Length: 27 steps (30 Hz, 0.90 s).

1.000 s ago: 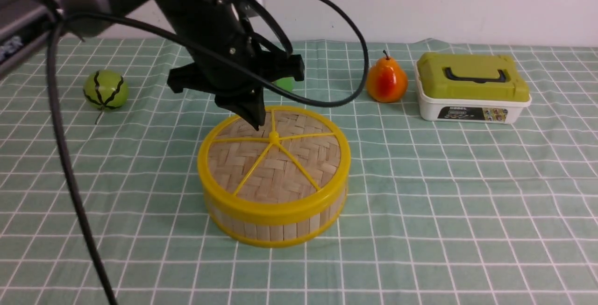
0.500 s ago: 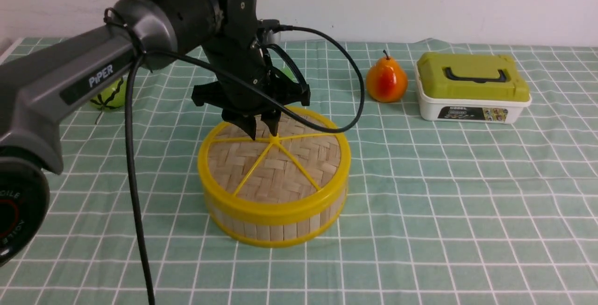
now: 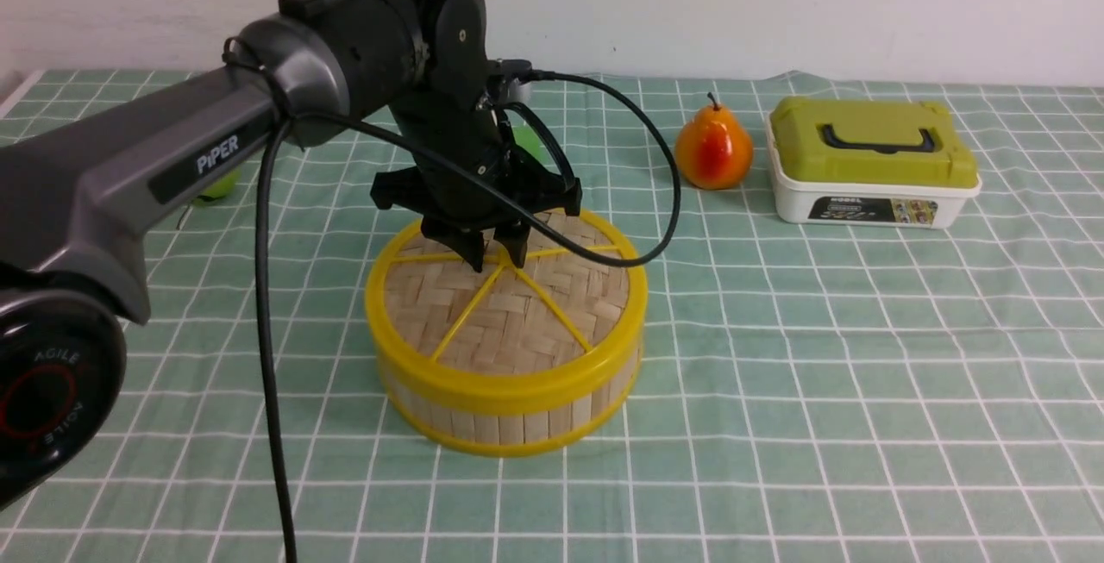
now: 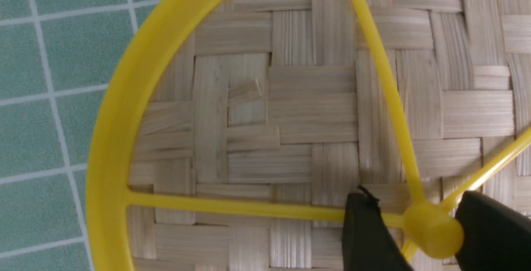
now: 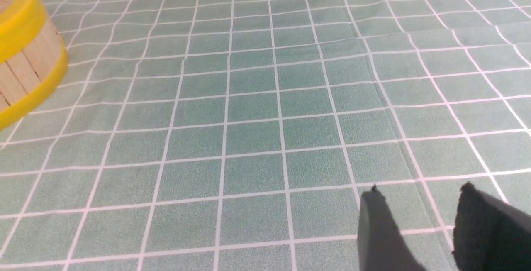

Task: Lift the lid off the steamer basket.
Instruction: Use the left arm to lift the lid of the steamer

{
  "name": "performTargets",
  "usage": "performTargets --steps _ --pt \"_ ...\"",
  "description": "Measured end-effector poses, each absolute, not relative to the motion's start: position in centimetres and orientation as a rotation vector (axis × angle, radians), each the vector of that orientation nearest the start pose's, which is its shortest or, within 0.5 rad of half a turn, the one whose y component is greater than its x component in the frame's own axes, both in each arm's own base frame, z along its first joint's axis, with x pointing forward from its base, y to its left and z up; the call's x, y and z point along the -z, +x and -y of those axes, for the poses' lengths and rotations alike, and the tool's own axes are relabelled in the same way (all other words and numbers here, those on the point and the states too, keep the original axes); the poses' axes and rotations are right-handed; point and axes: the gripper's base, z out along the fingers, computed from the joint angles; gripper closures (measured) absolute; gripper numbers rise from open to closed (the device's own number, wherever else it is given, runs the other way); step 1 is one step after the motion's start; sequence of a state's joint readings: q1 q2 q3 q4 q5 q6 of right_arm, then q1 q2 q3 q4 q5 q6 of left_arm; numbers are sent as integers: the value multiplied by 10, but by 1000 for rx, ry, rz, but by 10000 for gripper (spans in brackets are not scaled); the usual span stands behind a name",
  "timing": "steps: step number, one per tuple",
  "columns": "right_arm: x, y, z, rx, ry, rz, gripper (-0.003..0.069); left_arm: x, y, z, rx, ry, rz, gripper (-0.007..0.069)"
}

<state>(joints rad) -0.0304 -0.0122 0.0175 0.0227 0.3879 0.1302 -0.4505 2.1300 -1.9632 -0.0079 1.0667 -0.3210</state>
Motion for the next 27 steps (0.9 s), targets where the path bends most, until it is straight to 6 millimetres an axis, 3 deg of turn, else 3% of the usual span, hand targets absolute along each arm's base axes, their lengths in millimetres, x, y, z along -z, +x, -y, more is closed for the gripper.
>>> performTargets --steps 5,12,19,23,26,27 --pt "-173 52 1 -91 164 -1870 417 -261 424 206 234 182 -2735 363" --pt "-173 52 1 -91 164 -1870 417 -261 424 207 251 183 -2739 510" --pt "-173 52 1 -91 164 -1870 417 -264 423 207 254 182 -2735 512" --pt "-173 52 1 -91 164 -1870 417 -271 420 205 254 183 -2727 512" --pt "-173 52 1 -91 164 -1870 417 -289 415 202 257 183 -2705 512" --pt "-173 52 1 -91 164 -1870 417 -308 411 199 269 181 -2667 512"
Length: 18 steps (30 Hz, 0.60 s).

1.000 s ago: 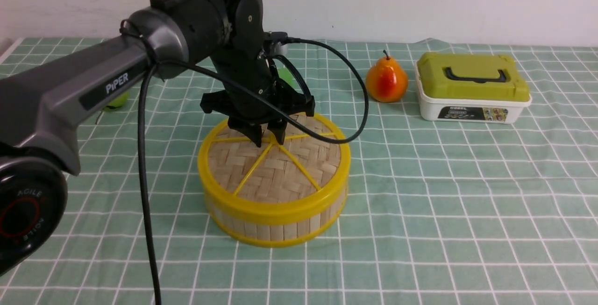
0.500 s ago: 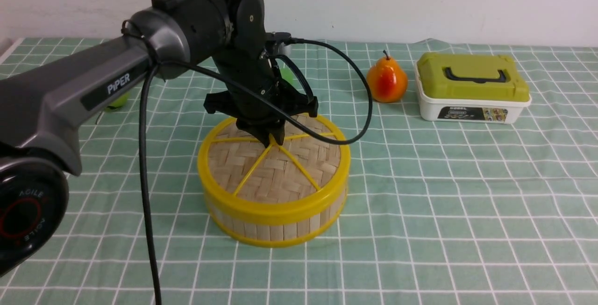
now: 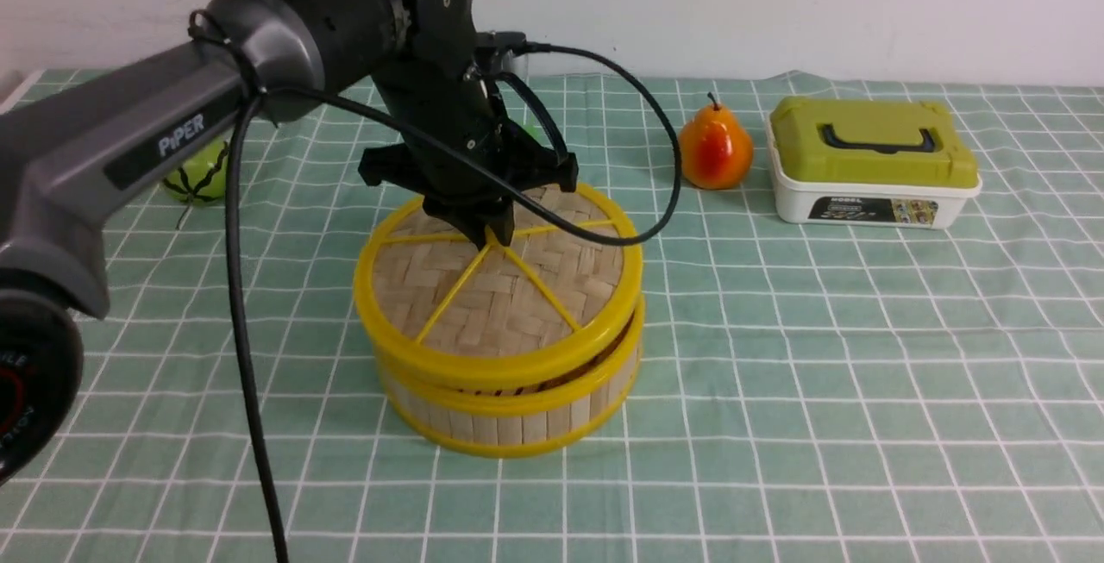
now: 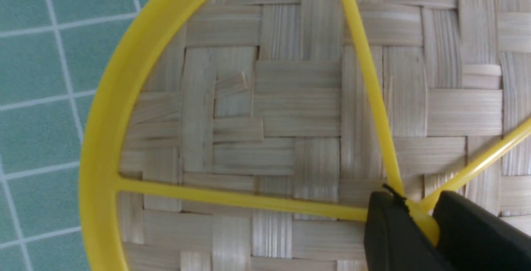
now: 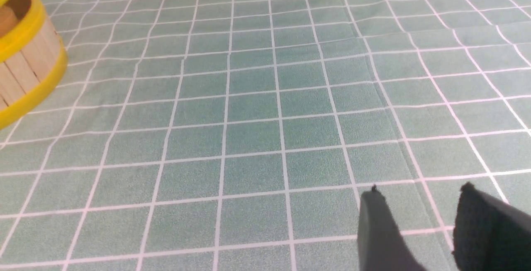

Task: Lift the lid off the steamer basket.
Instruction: Use the left arm to lift the lid of the steamer, then use the left arm to place the steamer lid on the table

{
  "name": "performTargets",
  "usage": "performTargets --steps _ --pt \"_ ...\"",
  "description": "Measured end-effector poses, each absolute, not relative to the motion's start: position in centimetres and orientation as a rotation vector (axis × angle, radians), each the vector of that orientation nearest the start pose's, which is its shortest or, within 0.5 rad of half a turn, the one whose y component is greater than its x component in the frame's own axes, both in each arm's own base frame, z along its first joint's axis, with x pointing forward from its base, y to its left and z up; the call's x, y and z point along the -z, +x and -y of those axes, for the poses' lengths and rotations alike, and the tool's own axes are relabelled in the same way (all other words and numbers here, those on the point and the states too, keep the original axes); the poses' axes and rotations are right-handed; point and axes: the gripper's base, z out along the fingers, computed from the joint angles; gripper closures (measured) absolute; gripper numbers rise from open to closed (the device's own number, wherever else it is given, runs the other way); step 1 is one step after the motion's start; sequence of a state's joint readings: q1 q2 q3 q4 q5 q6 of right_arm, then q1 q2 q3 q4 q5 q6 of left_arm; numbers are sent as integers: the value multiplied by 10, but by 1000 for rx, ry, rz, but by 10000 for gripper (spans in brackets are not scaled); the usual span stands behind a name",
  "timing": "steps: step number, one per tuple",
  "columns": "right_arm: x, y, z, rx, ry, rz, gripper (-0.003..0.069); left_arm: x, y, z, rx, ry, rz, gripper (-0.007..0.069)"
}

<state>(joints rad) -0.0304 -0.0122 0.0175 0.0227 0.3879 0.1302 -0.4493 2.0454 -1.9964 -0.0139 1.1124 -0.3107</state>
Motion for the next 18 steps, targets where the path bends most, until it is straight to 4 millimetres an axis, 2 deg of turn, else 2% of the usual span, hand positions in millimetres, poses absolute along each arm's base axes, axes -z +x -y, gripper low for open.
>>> performTargets --steps 1,3,6,7,8,9,11,16,18 --pt "-173 52 1 -91 164 -1870 417 -310 410 199 271 181 -2662 512" --pt "-173 52 1 -91 164 -1870 417 -344 401 194 291 179 -2598 512" --pt "-173 52 1 -91 164 -1870 417 -377 387 187 299 187 -2544 512" --pt "-173 52 1 -91 164 -1870 417 -387 382 183 281 193 -2527 512" --pt "-173 52 1 -91 164 -1870 417 -387 382 182 272 199 -2530 512" --pt "-173 52 1 -91 164 -1870 417 -402 373 174 210 218 -2506 512" --pt "-173 52 1 -91 164 -1870 417 -415 367 163 125 222 -2459 512" --pt "-173 52 1 -91 164 -1870 417 -431 350 141 -58 197 -2397 512" --pt "-173 52 1 -91 164 -1870 417 -427 344 134 -111 198 -2410 512"
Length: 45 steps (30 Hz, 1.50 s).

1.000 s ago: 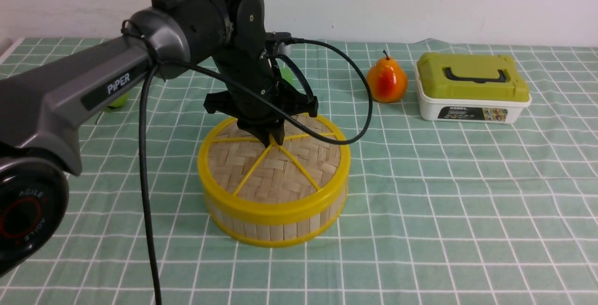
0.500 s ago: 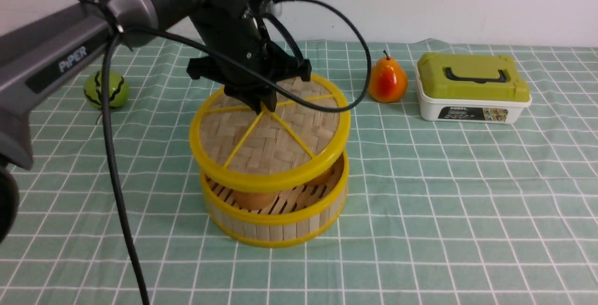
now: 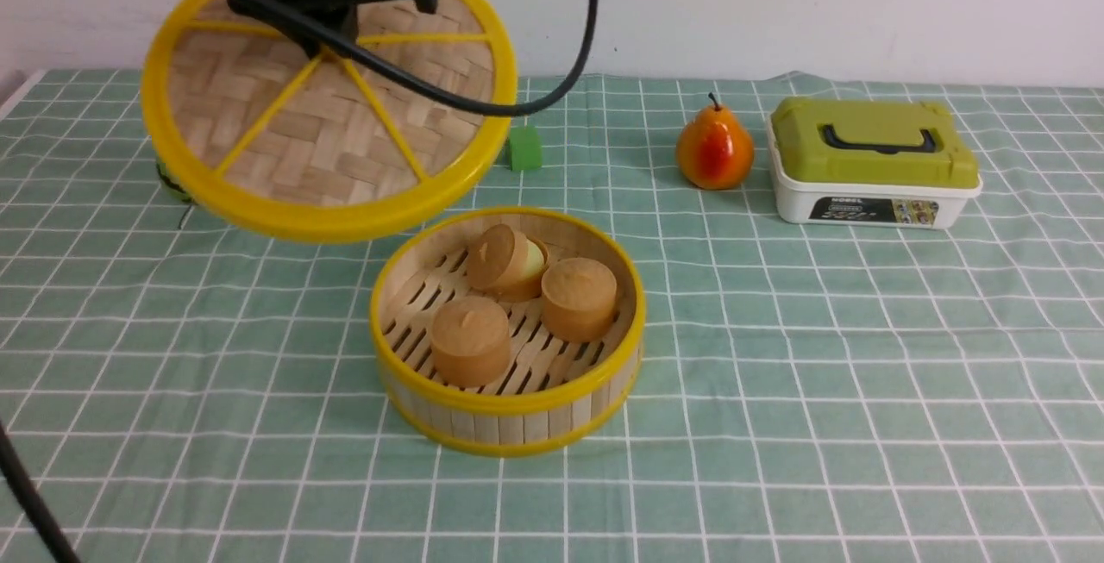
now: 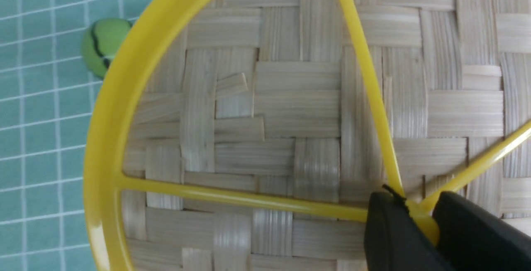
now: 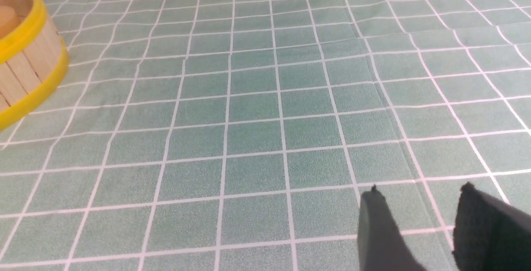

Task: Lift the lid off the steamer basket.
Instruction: Use the left arm to place the steamer lid on the table

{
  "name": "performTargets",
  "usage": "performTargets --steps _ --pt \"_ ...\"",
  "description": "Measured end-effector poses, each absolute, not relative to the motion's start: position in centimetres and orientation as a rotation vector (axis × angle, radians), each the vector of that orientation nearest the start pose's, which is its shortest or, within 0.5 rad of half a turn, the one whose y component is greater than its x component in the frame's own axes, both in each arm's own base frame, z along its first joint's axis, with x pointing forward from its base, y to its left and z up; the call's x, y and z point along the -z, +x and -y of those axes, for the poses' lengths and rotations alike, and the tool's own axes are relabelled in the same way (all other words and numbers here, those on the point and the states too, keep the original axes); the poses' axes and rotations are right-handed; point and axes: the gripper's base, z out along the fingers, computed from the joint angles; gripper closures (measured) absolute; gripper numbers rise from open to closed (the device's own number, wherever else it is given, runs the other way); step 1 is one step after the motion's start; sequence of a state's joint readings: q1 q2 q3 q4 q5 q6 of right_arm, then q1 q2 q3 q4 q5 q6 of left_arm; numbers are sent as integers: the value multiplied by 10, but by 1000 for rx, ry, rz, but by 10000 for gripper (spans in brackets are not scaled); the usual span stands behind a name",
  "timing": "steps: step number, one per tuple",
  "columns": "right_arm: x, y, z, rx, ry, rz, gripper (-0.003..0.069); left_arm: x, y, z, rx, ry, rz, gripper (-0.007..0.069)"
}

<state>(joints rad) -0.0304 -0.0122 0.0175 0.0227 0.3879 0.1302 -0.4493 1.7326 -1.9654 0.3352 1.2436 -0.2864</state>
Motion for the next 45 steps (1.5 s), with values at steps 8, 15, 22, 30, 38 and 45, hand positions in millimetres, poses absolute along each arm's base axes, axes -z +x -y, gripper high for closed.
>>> performTargets --steps 8,15,22,30,38,45 --pt "-173 52 1 -91 164 -1870 417 -367 317 118 -219 148 -2616 512" --pt "-173 52 1 -91 164 -1870 417 -284 309 68 -333 -34 -2874 512" --pt "-173 52 1 -91 164 -1870 417 -266 316 20 -128 -365 -2877 512" --pt "-173 52 1 -91 164 -1870 417 -253 337 23 -4 -389 -2779 512" --pt "-173 52 1 -91 164 -1870 417 -215 359 28 41 -407 -2794 512" --pt "-173 52 1 -91 164 -1870 417 -212 364 29 48 -396 -2762 509"
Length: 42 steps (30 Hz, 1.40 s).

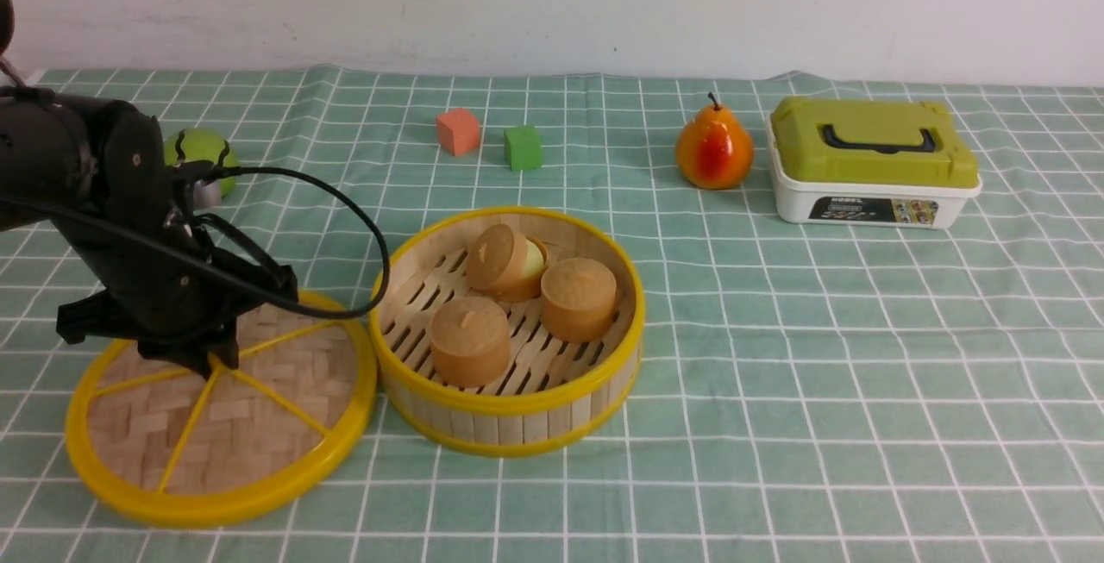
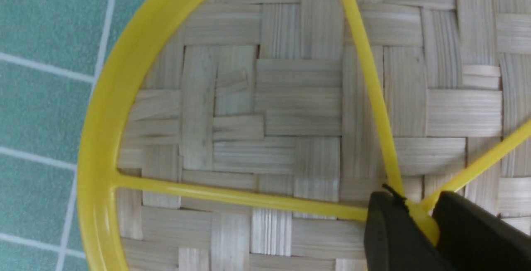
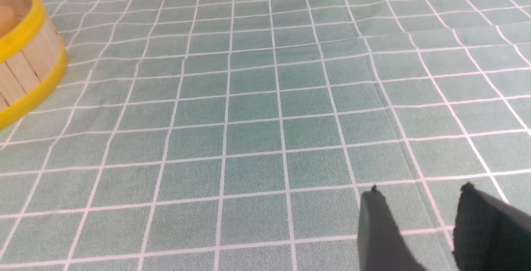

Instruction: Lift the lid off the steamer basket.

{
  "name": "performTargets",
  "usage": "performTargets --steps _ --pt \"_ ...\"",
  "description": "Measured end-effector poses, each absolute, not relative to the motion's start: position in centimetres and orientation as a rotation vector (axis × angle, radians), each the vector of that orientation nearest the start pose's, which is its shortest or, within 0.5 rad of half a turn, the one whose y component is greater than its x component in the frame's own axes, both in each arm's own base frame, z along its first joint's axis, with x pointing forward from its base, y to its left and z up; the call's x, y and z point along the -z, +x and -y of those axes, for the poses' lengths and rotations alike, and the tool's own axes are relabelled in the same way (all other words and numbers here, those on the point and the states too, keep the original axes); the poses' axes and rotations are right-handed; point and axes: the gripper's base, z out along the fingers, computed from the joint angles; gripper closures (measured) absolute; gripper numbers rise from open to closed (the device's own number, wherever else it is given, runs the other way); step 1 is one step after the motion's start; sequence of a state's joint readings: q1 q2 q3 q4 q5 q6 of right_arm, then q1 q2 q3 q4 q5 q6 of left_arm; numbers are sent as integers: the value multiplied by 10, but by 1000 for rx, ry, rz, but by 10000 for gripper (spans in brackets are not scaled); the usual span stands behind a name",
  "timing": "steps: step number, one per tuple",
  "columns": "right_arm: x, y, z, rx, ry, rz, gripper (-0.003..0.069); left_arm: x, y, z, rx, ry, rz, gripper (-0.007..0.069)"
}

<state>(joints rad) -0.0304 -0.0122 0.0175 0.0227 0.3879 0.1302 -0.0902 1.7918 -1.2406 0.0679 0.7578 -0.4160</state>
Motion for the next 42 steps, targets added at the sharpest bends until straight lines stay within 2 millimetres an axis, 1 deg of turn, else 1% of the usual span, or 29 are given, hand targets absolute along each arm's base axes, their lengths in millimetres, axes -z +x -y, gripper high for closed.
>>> performTargets --steps 4,5,9,11,13,15,18,21,22,24,25,26,27,28,29,31,32,35,36,37,40,41,42 --pt "-173 52 1 -91 164 -1870 417 -212 364 29 50 -397 -2762 463" --pt "-173 52 1 -91 164 -1870 417 -212 364 29 51 -397 -2761 441" --pt "-173 52 1 -91 164 -1870 417 -213 364 29 57 -403 -2760 307" --pt "-173 52 1 -91 164 -1870 417 -216 365 29 56 -412 -2765 270" --pt "-173 52 1 -91 164 -1870 417 -224 365 29 52 -428 -2779 243" --pt "-173 52 1 -91 164 -1870 417 -237 364 29 46 -435 -2789 242" --pt "-173 52 1 -91 164 -1870 417 -266 360 28 39 -394 -2783 307" --pt "-173 52 1 -91 164 -1870 417 -297 349 27 34 -335 -2762 446" --pt "-173 52 1 -91 164 -1870 417 -298 348 27 34 -333 -2761 456" --pt "-173 52 1 -91 164 -1870 417 -321 331 25 36 -314 -2739 589" --pt "-173 52 1 -91 164 -1870 417 -328 326 25 39 -310 -2727 615" --pt "-173 52 1 -91 164 -1870 417 -338 318 24 47 -298 -2713 637" --pt "-173 52 1 -91 164 -1870 417 -340 316 24 48 -297 -2707 637" --pt "-173 52 1 -91 164 -1870 417 -351 305 24 68 -281 -2682 637" --pt "-173 52 1 -91 164 -1870 417 -358 296 25 84 -265 -2666 637" --pt "-173 52 1 -91 164 -1870 417 -367 279 26 126 -224 -2645 637" --pt "-173 52 1 -91 164 -1870 417 -371 267 27 150 -192 -2632 637" --pt "-173 52 1 -91 164 -1870 417 -373 247 28 189 -138 -2612 637" --pt "-173 52 1 -91 164 -1870 417 -370 230 29 221 -98 -2592 637" --pt "-173 52 1 -91 164 -1870 417 -369 228 29 224 -96 -2589 637" --pt "-173 52 1 -91 164 -1870 417 -350 193 30 290 -75 -2547 637" --pt "-173 52 1 -91 164 -1870 417 -348 191 30 293 -76 -2544 637" --pt "-173 52 1 -91 164 -1870 417 -342 180 30 308 -82 -2524 637"
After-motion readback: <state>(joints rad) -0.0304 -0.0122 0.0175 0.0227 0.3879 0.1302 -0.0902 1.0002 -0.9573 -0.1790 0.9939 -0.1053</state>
